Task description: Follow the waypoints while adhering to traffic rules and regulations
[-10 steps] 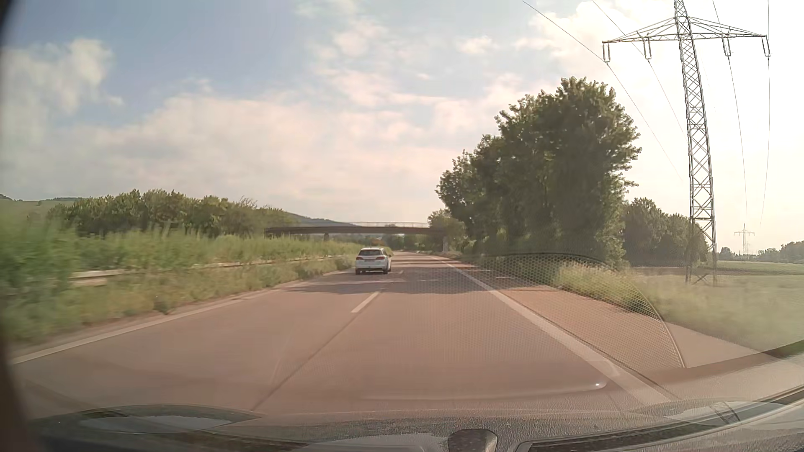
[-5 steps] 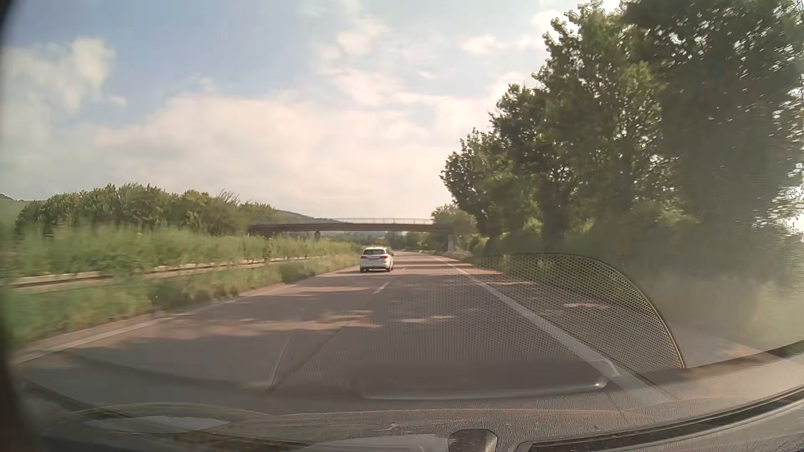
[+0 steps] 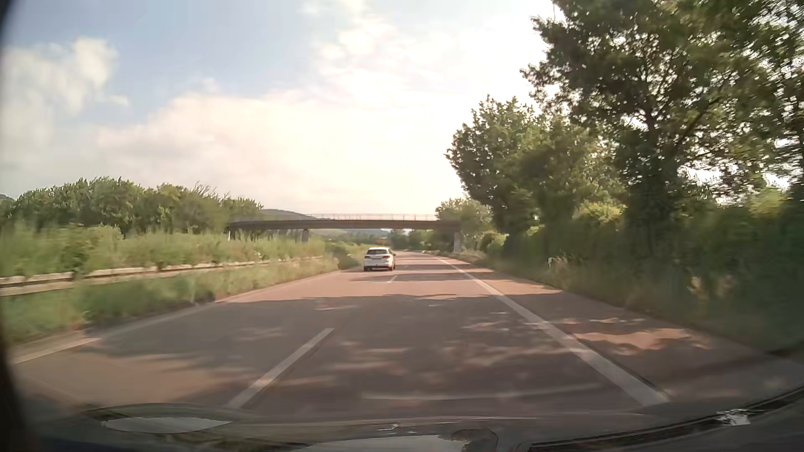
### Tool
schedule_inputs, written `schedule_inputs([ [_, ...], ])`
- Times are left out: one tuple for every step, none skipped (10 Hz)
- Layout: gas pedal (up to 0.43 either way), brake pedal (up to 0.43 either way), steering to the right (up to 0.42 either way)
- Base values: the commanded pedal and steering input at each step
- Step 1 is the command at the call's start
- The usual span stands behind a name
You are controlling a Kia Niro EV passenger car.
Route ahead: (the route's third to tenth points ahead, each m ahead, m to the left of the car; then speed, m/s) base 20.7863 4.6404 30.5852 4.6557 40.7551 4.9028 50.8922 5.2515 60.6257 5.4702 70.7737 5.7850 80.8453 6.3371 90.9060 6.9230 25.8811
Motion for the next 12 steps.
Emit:
schedule_inputs([
  [0.020,0.000,-0.004],
  [0.028,0.000,-0.005],
  [0.028,0.000,-0.005],
  [0.039,0.000,-0.005],
  [0.047,0.000,-0.005],
  [0.067,0.000,-0.005],
  [0.067,0.000,-0.005],
  [0.079,0.000,-0.005],
  [0.079,0.000,-0.005],
  [0.079,0.000,-0.005],
  [0.087,0.000,-0.004],
  [0.098,0.000,-0.004],
])
